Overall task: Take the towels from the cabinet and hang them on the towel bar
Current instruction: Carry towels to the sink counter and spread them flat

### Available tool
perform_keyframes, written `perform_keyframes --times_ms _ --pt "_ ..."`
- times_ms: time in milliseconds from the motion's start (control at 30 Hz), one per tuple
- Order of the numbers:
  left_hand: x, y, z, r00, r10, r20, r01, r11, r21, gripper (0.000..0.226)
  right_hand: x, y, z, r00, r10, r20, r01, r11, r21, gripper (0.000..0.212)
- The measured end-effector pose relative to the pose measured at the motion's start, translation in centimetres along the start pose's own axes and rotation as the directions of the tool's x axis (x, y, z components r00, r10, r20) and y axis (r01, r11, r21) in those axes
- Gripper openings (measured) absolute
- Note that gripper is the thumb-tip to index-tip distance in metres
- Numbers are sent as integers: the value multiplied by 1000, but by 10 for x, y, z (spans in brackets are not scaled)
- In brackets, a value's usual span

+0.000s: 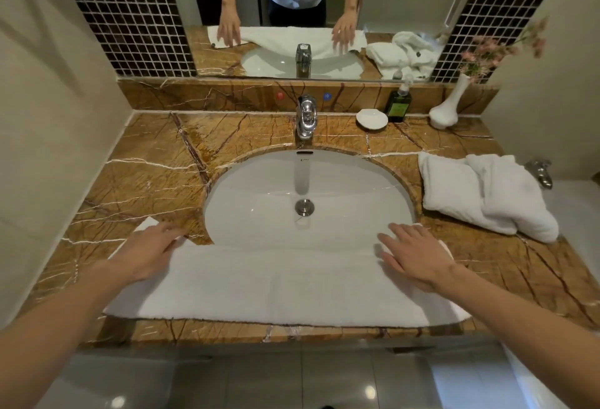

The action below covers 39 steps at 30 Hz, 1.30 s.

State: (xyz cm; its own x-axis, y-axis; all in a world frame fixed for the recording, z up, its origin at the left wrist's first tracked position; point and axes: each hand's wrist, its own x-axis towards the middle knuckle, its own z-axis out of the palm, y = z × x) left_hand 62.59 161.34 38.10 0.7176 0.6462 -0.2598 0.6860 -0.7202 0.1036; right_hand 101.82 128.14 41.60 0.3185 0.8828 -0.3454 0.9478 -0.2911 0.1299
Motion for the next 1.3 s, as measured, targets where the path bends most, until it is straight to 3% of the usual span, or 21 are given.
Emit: perform_keyframes --times_ms 167,333,433,600,733,833,1033,1100,1300 --pt "21 18 -2 988 156 -19 -154 987 53 29 44 -18 -2 993 -2 122 -33 957 289 45" --pt "26 31 -4 985 162 64 -167 982 85 21 65 -41 8 953 -44 300 -55 948 313 43" --pt "17 28 -10 985 124 118 -141 978 151 31 66 -39 13 932 -42 360 -65 958 280 40" --pt "2 20 -15 965 101 244 -165 951 262 44 60 -32 7 970 -24 242 -36 970 242 33" --pt "-7 13 -15 941 173 291 -231 956 180 54 52 -24 -4 995 -25 100 1 972 237 29" --pt "-13 8 -13 943 149 299 -172 984 51 51 45 -19 -12 998 -23 53 9 967 256 21" --pt "-15 0 -6 968 64 244 -44 995 -86 33 37 -11 -21 997 -22 69 4 971 240 27" --pt "-16 -3 -7 964 83 253 -83 996 -10 20 37 -9 -22 997 -6 76 -10 976 218 29" --pt "-19 -8 -14 953 84 292 -131 981 144 23 37 0 -26 990 -6 142 -17 987 163 34"
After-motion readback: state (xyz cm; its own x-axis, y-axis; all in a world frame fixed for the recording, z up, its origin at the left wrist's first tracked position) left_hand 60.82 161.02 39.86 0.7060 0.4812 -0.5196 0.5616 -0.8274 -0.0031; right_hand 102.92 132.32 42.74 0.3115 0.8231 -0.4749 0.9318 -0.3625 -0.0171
